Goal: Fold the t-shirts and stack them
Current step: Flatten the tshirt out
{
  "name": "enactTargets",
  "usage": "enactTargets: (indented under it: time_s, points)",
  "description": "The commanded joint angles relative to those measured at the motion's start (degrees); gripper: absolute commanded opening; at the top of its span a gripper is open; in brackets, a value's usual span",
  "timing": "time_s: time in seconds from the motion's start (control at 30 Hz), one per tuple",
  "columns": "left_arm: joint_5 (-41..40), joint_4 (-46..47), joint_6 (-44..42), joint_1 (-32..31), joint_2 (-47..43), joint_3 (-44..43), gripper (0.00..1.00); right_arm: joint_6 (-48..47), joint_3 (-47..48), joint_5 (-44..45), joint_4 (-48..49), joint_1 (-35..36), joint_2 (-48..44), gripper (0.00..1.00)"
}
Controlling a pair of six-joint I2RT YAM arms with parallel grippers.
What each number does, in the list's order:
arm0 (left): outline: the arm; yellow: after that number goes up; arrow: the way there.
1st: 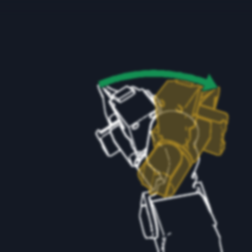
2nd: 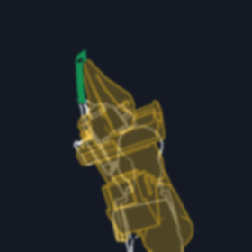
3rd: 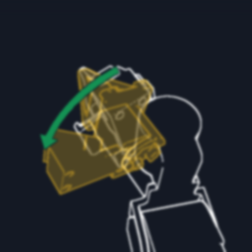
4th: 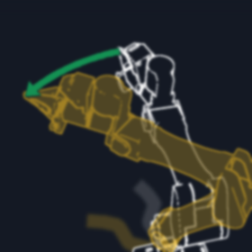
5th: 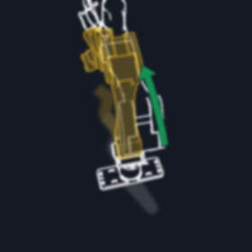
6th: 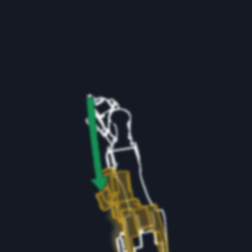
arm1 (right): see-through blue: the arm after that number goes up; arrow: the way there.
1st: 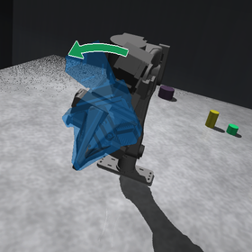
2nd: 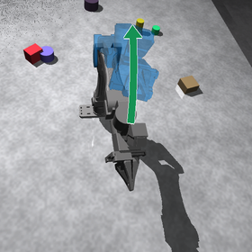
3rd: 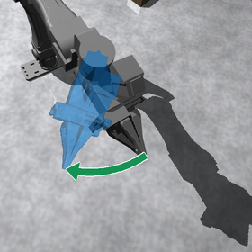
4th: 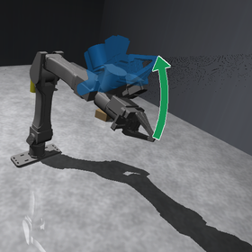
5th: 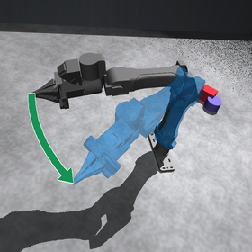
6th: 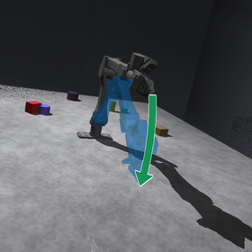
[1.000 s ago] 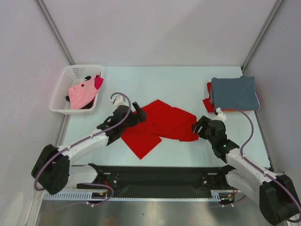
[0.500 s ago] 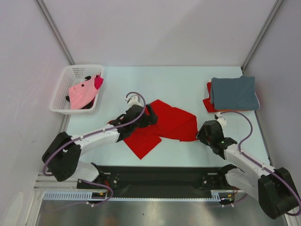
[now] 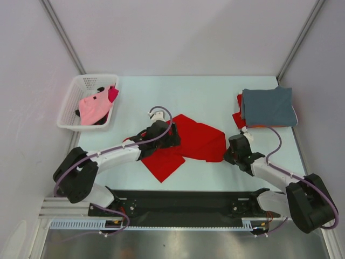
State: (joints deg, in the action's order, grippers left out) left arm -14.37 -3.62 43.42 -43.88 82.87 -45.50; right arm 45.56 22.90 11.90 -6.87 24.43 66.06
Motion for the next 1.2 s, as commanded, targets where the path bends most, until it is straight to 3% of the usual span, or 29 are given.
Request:
enactTargets:
  time_s: [0.0,0.13,0.5,0.7,0.87,0.93,1.07,1.1,1.17]
  points:
    - [-0.40,-2.27,-2.37,-0.68,2.03,-3.89,0.91,-1.09,1.63,0.58,-2.36,0.27,-1.10,0.01]
    - [-0.31,-5.25,-3.69,-0.86,6.23,-8.28,0.88,-1.97,0.49,-0.12,-1.91,0.36,-5.76,0.00]
    - [-19.37,-22.65,-7.20,-2.70,18.01,-25.07,0.80,-2.85,-2.41,-0.04,-1.92,0.27,-15.43,0.00]
    - [-20.79,-27.75,-8.97,-1.30,25.74,-33.68,0.74,-3.28,-2.77,-0.12,-2.88,0.27,-17.98,0.00]
    - [-19.65,-28.37,-9.14,0.37,29.80,-35.71,0.70,-3.29,-3.38,-0.12,-2.97,0.27,-19.30,0.00]
    - [-19.47,-28.37,-9.14,0.72,30.50,-35.80,0.61,-3.37,-3.38,0.05,-3.14,0.19,-19.31,0.00]
    - [-20.51,-28.29,-8.44,1.07,27.89,-34.49,0.26,-3.28,-3.12,0.93,-3.58,0.10,-19.13,0.00]
    - [-21.13,-28.37,-8.18,1.16,26.65,-33.44,0.12,-3.29,-3.03,1.37,-3.58,-0.16,-18.78,0.00]
    - [-21.05,-28.37,-8.17,1.77,23.58,-32.73,0.00,-3.89,-1.54,1.55,-3.59,-0.69,-17.38,0.00]
